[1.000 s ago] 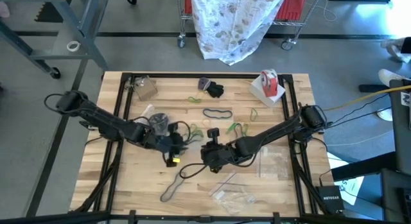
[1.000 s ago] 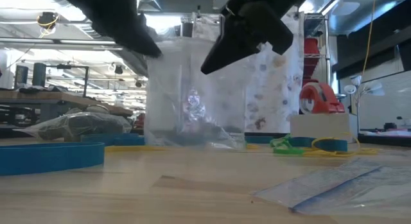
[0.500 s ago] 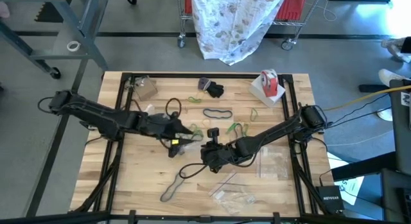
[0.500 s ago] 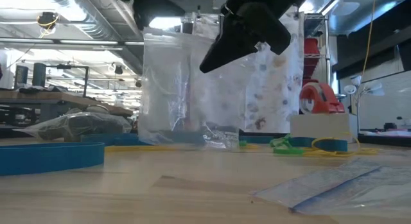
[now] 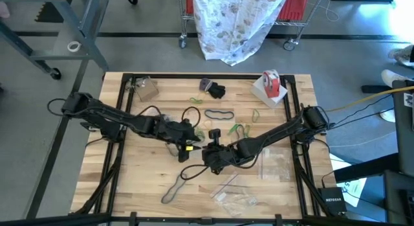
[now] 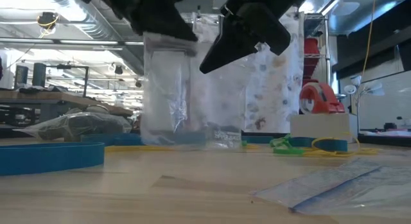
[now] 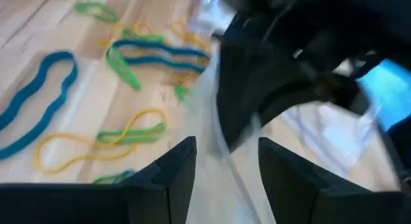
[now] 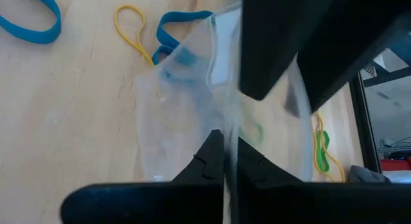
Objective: Sort rubber bands
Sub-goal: Open the transparent zip bag
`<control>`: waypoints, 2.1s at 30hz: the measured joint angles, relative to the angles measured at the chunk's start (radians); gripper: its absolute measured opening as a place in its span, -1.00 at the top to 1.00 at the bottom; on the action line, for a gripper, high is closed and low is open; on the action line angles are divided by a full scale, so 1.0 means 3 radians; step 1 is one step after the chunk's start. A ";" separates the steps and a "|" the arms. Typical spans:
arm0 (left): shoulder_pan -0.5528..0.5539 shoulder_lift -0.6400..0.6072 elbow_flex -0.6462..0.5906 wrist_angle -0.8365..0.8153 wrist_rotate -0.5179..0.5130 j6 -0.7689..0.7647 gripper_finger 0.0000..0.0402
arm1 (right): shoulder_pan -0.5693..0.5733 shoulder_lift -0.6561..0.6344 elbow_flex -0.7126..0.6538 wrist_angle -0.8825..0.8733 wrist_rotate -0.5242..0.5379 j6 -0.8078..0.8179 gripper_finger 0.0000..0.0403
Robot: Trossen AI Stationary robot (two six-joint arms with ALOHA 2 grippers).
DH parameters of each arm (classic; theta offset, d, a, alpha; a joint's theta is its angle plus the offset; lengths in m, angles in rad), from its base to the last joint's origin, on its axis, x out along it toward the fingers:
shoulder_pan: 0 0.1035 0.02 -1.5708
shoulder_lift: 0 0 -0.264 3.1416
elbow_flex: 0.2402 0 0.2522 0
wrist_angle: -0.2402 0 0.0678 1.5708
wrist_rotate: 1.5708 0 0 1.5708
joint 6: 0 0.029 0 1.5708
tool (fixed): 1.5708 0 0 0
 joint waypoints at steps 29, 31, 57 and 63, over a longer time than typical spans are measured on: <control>-0.0473 -0.0046 -0.0037 -0.0340 -0.2339 0.0918 1.00 | -0.0264 0.0247 -0.0134 0.0896 -0.0207 0.0967 1.00; -0.0489 -0.0035 -0.0129 -0.0457 -0.2240 0.0623 1.00 | -0.0264 0.0378 -0.0135 0.0999 -0.0209 0.1018 1.00; -0.0538 0.0376 -0.0533 0.0951 -0.2232 -0.0001 1.00 | -0.0092 0.1000 -0.0127 0.1760 -0.0441 0.0990 1.00; -0.0646 0.0324 -0.0529 0.0868 -0.2034 0.0164 1.00 | -0.0086 0.1006 -0.0127 0.1844 -0.0495 0.1102 1.00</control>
